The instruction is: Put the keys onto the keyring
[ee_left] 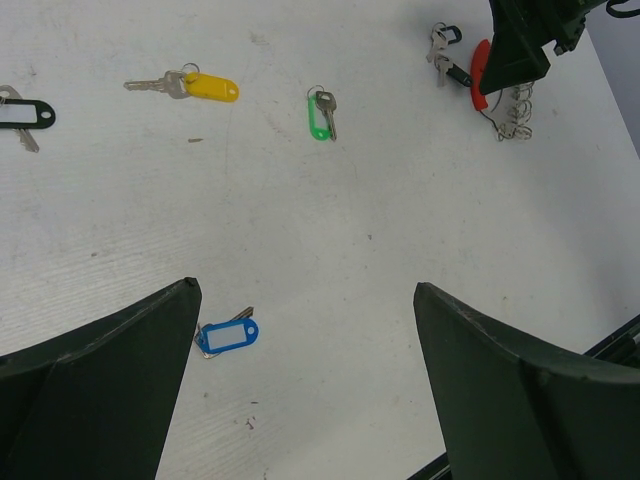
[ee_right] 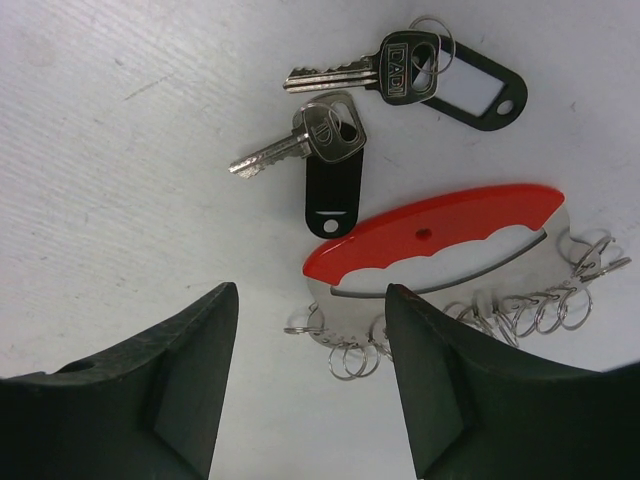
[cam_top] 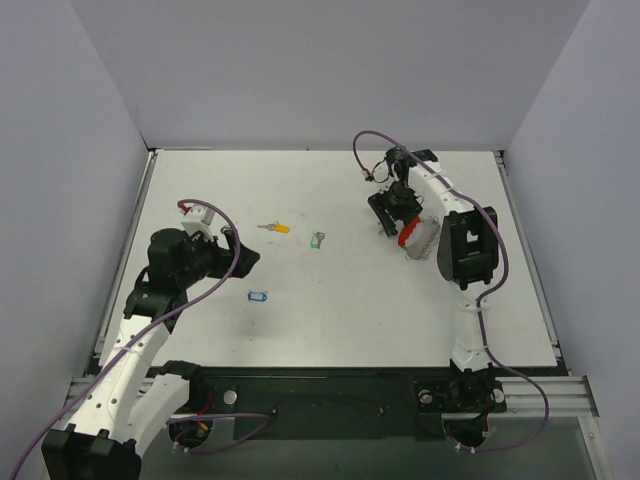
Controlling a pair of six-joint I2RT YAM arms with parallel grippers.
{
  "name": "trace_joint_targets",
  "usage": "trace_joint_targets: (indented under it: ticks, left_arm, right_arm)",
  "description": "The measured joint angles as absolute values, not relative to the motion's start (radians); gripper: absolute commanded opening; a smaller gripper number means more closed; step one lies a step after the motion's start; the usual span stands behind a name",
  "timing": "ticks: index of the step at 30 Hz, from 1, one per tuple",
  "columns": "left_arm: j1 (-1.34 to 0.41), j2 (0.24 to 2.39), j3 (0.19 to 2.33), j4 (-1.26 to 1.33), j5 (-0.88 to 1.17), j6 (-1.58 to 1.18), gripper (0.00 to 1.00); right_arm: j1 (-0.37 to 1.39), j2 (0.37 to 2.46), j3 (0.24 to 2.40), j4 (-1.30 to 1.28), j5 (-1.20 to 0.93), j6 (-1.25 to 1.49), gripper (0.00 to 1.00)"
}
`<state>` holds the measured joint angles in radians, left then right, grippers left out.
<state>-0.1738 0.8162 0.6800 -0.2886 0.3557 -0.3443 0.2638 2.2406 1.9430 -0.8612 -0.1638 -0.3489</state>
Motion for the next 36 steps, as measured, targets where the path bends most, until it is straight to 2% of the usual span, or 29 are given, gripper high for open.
trace_joint_targets:
  ticks: [16, 36]
  left_arm:
    - [-0.167, 0.821, 0.679, -0.288, 0.365, -0.345, 0.99]
    - [-0.162, 0.829, 0.679, -0.287, 0.371, -0.346, 0.99]
  right_arm:
    - [0.278, 2.370, 2.032, -0.891, -0.104, -0.349, 0.50]
    - [0.278, 2.418, 2.098, -0.918, -0.097, -0.353, 0.42]
